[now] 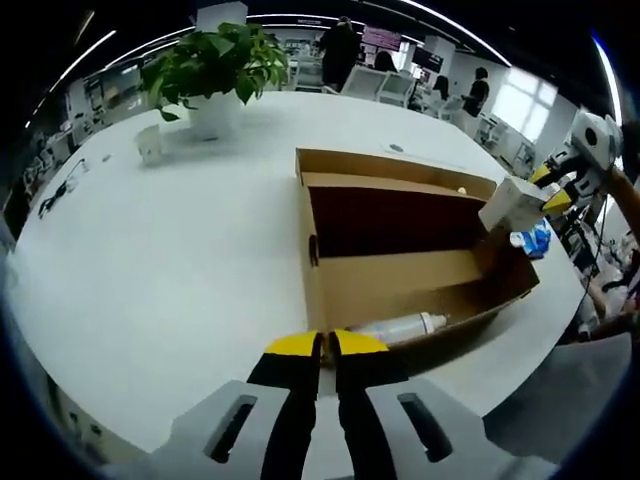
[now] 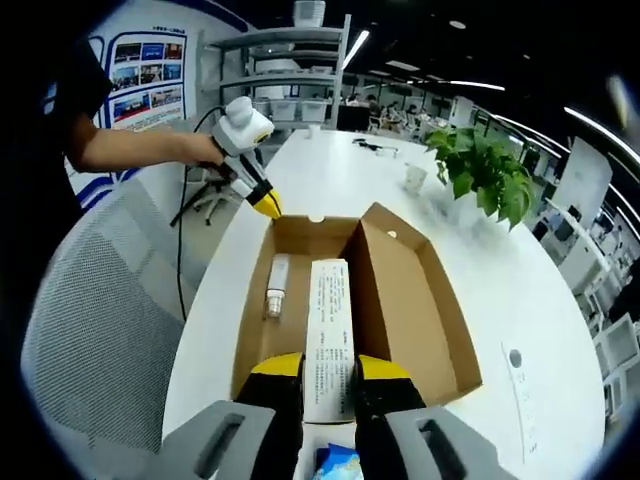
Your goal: Operate the shoe box by opening the lid, removing the specified soft item, and placing it in the target area until the item is outside and the box remains undamaged.
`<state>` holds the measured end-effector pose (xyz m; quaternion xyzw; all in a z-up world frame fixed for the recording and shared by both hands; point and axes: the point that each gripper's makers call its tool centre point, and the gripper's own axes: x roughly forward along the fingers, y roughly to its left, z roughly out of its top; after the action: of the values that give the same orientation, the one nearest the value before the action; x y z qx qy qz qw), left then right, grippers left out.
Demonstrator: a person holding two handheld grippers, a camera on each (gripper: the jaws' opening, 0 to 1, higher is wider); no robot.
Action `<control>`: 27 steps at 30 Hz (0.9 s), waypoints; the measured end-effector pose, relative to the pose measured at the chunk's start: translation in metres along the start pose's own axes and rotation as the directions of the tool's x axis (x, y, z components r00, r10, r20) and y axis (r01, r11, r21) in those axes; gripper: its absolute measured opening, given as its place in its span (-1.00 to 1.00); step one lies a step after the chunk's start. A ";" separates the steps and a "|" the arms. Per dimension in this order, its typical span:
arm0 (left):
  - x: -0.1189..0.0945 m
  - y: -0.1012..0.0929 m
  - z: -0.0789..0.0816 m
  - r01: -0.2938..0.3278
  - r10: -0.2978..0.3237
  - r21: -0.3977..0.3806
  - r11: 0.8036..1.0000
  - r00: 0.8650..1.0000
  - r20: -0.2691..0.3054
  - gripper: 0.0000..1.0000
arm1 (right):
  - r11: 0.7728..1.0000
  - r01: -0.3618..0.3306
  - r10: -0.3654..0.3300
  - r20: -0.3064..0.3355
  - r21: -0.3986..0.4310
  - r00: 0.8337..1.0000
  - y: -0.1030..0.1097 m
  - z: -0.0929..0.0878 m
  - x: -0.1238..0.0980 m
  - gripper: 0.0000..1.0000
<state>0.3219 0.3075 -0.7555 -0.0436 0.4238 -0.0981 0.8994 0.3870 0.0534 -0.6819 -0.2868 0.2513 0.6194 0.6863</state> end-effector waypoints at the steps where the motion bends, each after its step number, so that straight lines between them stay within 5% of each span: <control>1: 0.000 0.000 0.000 0.001 -0.001 -0.001 1.000 1.000 0.000 -0.95 | 1.000 0.008 -0.008 -0.002 0.002 1.000 -0.002 -0.001 -0.005 -0.72; 16: 0.001 0.002 0.000 -0.002 0.002 0.008 1.000 1.000 -0.011 -0.95 | 0.998 0.063 -0.063 -0.018 0.003 0.998 -0.017 -0.016 -0.044 -0.72; 27: 0.001 0.003 0.001 0.002 -0.002 0.004 1.000 1.000 -0.019 -0.95 | 0.991 0.129 -0.128 -0.049 0.030 0.991 -0.042 -0.045 -0.082 -0.72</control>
<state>0.3242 0.3101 -0.7562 -0.0411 0.4320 -0.1002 0.8953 0.4206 -0.0395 -0.6532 -0.3053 0.2586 0.5627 0.7235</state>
